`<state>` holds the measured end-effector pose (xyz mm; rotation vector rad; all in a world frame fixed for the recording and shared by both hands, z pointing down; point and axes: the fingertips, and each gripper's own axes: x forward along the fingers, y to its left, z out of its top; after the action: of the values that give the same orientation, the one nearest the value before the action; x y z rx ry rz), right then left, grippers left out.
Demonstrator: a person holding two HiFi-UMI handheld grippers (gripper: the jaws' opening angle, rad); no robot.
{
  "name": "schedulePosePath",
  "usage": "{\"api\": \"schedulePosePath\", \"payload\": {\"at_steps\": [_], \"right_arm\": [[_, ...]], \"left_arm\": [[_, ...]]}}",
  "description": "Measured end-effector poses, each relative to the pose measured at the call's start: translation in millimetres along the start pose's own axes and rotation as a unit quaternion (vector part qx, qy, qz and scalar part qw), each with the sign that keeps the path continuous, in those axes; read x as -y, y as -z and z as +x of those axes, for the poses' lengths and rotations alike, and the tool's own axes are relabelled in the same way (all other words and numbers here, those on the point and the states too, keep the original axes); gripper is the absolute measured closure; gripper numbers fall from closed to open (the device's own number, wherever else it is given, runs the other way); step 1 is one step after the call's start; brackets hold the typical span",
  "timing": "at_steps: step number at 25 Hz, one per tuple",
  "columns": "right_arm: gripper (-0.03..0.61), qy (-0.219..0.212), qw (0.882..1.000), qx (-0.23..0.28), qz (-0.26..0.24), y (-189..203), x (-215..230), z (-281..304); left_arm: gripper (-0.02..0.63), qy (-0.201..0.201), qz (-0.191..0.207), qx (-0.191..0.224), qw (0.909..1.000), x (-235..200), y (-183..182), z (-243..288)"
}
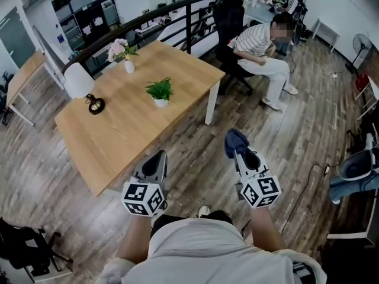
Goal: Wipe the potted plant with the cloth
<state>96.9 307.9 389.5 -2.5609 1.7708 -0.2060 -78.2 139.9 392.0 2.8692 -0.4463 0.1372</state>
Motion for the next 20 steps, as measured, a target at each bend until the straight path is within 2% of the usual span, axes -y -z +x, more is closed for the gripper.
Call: {"api": "schedulePosePath", "payload": {"at_steps": [4, 11, 15, 20], "right_arm": [[0.446, -0.013, 1.000, -0.010, 0.013, 4.3, 36.9, 22.5], [0.446, -0.036, 0.999, -0.029, 0.025, 14.2, 62.0, 65.7], [0.446, -0.039, 0.998, -0.041, 0.024, 16.2, 72.6, 95.6], [0.445, -0.038, 0.998, -0.053, 0.016, 10.5, 86.5, 149.2]], "left_arm": [[0.597, -0.028, -0.006, 0.001, 0.9996, 0.3, 0.0, 28.8], [0.597, -0.048, -0.016, -0.006, 0.9987, -10.9, 5.2, 71.0], [0.597, -0.071, -0.015, 0.025, 0.9971, -33.6, -8.3, 93.1], [0.597, -0.068, -0.029, 0.021, 0.9970, -67.4, -17.6, 142.1]]}}
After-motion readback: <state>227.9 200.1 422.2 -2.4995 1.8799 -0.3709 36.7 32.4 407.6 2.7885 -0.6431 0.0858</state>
